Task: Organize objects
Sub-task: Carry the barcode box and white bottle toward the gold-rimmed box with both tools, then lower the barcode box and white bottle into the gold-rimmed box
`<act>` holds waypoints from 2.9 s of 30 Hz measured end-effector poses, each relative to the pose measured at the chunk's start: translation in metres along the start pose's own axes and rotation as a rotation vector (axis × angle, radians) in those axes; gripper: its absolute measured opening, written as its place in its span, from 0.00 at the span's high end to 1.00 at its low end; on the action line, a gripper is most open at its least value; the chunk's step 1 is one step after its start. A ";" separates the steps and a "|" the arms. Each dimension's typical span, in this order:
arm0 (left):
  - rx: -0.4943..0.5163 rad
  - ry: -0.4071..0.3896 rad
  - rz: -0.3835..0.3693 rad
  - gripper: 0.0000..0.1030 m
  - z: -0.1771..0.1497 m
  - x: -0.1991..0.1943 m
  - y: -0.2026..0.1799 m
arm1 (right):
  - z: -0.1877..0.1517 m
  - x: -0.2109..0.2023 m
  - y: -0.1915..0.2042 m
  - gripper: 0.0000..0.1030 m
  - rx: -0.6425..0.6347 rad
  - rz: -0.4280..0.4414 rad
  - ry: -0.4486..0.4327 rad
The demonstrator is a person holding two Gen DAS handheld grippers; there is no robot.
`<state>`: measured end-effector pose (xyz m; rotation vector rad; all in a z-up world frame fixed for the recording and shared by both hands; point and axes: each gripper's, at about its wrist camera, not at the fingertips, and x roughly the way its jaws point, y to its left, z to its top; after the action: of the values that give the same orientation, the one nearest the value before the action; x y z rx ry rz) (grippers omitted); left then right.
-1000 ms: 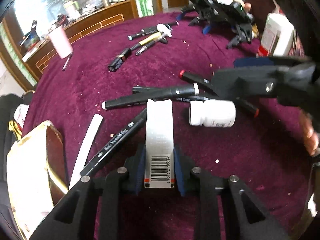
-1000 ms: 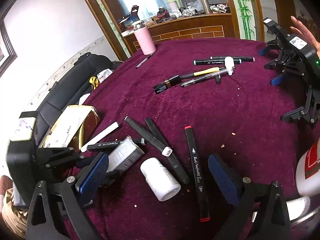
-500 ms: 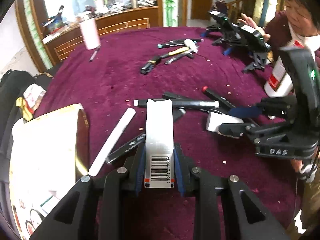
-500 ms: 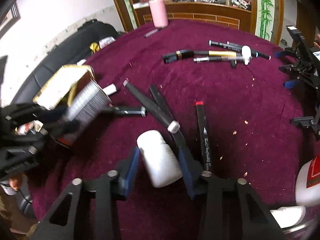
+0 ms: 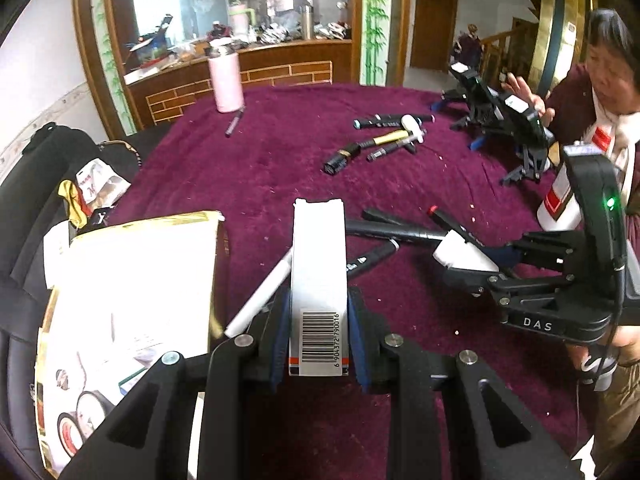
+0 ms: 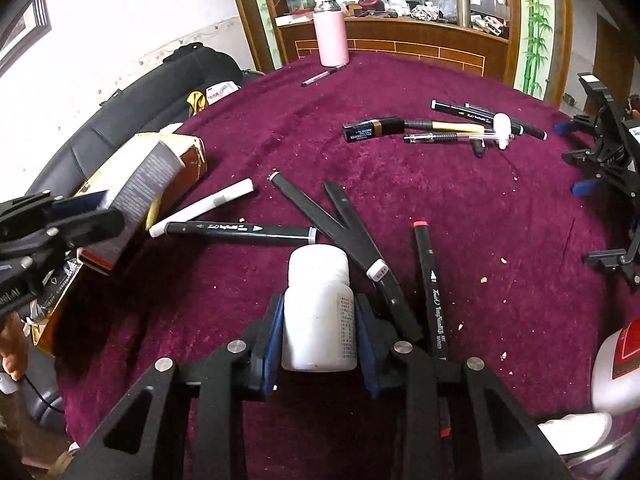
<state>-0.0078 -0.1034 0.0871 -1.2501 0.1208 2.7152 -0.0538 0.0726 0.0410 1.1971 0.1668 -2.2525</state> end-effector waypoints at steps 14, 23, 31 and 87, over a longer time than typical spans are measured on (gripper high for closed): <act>-0.083 -0.030 0.051 0.74 -0.011 -0.025 0.037 | 0.006 -0.007 0.016 0.65 -0.007 0.008 -0.026; -0.116 -0.046 0.099 0.74 -0.017 -0.038 0.055 | 0.014 -0.013 0.037 0.65 -0.036 0.030 -0.049; -0.156 -0.060 0.175 0.74 -0.024 -0.050 0.078 | 0.019 -0.013 0.058 0.65 -0.067 0.049 -0.057; -0.347 -0.068 0.312 0.74 -0.082 -0.080 0.170 | 0.041 -0.003 0.199 0.65 -0.306 0.175 -0.062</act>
<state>0.0756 -0.2903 0.0963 -1.3159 -0.1881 3.1476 0.0260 -0.1052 0.0974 0.9411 0.3541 -2.0216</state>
